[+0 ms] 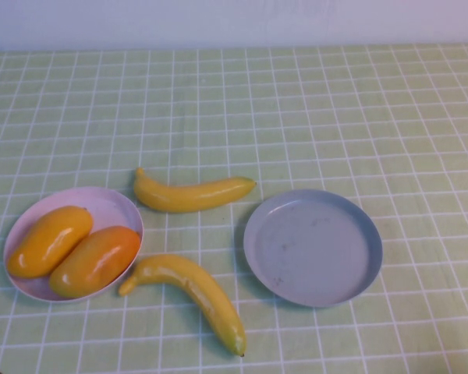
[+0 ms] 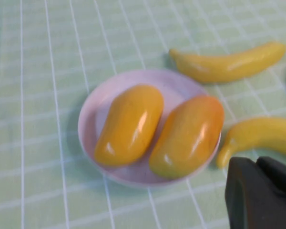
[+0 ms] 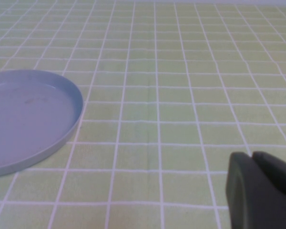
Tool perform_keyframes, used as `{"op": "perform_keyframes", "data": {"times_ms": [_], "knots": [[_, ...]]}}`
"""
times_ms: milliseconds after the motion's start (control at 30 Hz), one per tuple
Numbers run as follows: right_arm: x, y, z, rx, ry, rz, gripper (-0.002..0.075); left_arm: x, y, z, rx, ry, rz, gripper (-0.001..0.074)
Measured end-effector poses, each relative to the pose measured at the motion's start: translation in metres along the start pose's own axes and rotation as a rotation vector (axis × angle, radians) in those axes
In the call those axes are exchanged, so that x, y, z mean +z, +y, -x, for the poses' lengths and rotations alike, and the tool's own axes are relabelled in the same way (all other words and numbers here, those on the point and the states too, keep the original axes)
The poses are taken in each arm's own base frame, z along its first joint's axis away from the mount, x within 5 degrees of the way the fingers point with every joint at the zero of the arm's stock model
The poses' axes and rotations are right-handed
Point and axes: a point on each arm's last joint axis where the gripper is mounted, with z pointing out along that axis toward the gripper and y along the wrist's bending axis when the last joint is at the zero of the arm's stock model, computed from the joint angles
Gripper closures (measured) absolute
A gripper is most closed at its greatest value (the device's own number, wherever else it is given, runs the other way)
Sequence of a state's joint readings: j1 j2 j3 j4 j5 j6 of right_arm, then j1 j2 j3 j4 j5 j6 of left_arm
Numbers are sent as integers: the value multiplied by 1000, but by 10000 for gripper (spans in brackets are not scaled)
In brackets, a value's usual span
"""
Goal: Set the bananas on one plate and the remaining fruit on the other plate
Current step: Put another type of fruit in the right plate
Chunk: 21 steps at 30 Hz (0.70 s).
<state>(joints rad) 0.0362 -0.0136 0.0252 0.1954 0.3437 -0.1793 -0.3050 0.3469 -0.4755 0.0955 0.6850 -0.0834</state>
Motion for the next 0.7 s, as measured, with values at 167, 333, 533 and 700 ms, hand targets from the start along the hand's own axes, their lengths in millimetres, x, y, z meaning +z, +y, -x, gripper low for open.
{"op": "perform_keyframes", "data": {"times_ms": [167, 333, 533, 700], "knots": [[0, 0, 0, 0, 0, 0, 741, 9, -1, -9, 26, -201, -8, 733], [0, 0, 0, 0, 0, 0, 741, 1, 1, -26, 53, -457, 54, 733], [0, 0, 0, 0, 0, 0, 741, 2, 8, -52, 22, -553, 214, 733], [0, 0, 0, 0, 1, 0, 741, 16, 9, -69, -6, -541, 224, 733]]}}
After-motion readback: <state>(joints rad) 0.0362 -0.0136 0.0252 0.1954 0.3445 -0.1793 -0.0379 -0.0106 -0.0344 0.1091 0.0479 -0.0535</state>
